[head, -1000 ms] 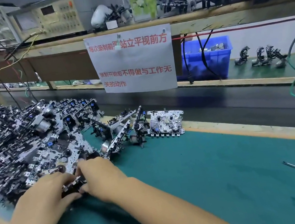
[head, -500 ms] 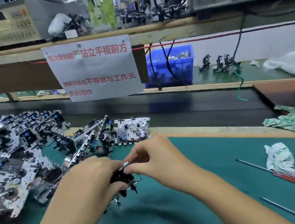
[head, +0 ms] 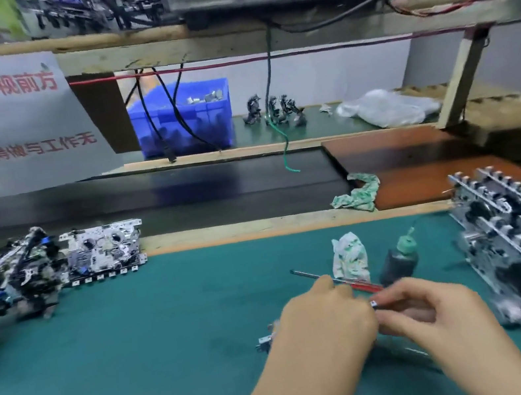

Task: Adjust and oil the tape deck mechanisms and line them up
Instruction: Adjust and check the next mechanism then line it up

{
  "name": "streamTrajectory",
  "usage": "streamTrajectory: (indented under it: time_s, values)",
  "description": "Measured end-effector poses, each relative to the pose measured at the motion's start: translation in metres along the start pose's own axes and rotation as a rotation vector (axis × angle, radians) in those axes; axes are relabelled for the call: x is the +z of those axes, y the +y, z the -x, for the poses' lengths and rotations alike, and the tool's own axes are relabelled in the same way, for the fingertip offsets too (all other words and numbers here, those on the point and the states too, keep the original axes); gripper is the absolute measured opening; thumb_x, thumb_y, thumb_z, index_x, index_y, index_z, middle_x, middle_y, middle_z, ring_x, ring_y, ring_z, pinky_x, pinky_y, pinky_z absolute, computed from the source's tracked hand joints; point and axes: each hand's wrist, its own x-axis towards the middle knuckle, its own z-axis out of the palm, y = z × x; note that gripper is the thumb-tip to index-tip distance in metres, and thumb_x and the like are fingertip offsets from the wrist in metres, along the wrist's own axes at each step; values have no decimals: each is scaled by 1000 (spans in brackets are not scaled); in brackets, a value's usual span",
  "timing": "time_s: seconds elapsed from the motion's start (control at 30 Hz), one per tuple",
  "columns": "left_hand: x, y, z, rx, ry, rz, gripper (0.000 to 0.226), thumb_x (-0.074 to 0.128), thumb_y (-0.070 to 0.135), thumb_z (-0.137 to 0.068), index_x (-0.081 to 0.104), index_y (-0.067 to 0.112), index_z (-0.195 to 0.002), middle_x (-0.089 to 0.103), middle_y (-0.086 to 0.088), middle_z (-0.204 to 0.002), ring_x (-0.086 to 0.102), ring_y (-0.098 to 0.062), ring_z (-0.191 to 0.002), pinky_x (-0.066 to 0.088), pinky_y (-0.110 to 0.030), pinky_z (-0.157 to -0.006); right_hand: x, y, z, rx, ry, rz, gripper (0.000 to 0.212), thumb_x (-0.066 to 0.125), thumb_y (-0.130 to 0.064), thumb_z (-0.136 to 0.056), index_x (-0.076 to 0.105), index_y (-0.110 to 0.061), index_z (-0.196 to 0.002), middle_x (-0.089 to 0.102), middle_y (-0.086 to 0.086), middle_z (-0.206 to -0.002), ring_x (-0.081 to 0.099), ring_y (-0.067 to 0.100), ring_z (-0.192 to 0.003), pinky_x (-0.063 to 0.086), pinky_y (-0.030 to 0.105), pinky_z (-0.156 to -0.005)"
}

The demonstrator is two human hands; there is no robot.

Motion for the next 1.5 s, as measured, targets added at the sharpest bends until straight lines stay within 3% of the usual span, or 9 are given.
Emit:
streamTrajectory:
  time_s: [0.1, 0.27, 0.47, 0.57, 0.67, 0.8, 1.0, 1.23, 1.5]
  values:
    - [11, 2, 1, 47, 116, 63, 43, 79, 69, -34, 70, 34, -56, 57, 18, -52, 56, 4, -57, 37, -11, -40, -6, 13, 4, -1, 46, -73, 32, 76, 7, -68, 73, -25, -66, 72, 2, -68, 66, 7, -57, 51, 12, -59]
    - [19, -43, 22, 99, 143, 588, 64, 58, 70, -68, 61, 36, -122, 62, 19, -111, 49, 4, -104, 41, -17, -92, 5, 26, 9, -57, 132, -211, 33, 69, 18, -68, 69, -14, -63, 71, 5, -68, 63, 6, -60, 51, 11, -59]
    - [55, -71, 41, -34, 99, 1288, 41, 76, 50, -65, 71, 37, -103, 64, 9, -113, 58, -14, -112, 39, -22, -97, 11, 34, 12, -69, 161, -285, 29, 66, 21, -69, 67, -8, -70, 69, 0, -68, 63, 6, -62, 51, 11, -62]
    - [64, -73, 42, -80, 121, 1438, 51, 75, 61, -62, 74, 30, -102, 61, 6, -123, 56, -18, -118, 41, -29, -102, 10, 38, 13, -60, 142, -317, 30, 65, 21, -69, 68, -9, -71, 70, 9, -73, 64, 8, -64, 52, 14, -64]
    - [62, -76, 45, -122, 27, 1440, 75, 72, 74, -57, 66, 32, -119, 55, 13, -131, 50, -10, -125, 37, -26, -107, 8, 37, 14, -41, 139, -393, 18, 66, 15, -67, 69, -3, -64, 68, 14, -73, 63, 11, -62, 55, 19, -61]
    - [57, -79, 56, -101, -196, 1328, 86, 76, 54, -58, 42, 34, -134, 47, 28, -135, 43, 2, -128, 32, -18, -106, 9, 34, 17, -16, 109, -448, 23, 61, 20, -67, 65, 0, -56, 65, 12, -68, 62, 13, -59, 53, 21, -53]
    - [56, -70, 60, -160, -79, 1304, 76, 81, 41, -58, 48, 49, -126, 53, 15, -128, 60, -10, -97, 44, -19, -92, 8, 34, 21, -77, 106, -471, 25, 74, 6, -70, 57, 1, -51, 62, 11, -65, 62, 13, -62, 50, 18, -54]
    - [58, -75, 60, 15, 86, 986, 88, 86, 43, -59, 35, 50, -131, 33, 25, -140, 36, -2, -132, 29, -8, -99, 20, 41, 22, -188, 65, -322, 28, 79, -14, -71, 57, -8, -55, 58, 3, -65, 59, 16, -69, 49, 17, -62]
    - [71, -70, 56, 38, 26, 870, 90, 83, 40, -59, 29, 57, -128, 20, 33, -138, 32, 7, -130, 25, 0, -96, 22, 45, 22, -108, 91, -96, 31, 61, -42, -70, 58, -12, -63, 58, 8, -68, 61, 10, -62, 50, 18, -64]
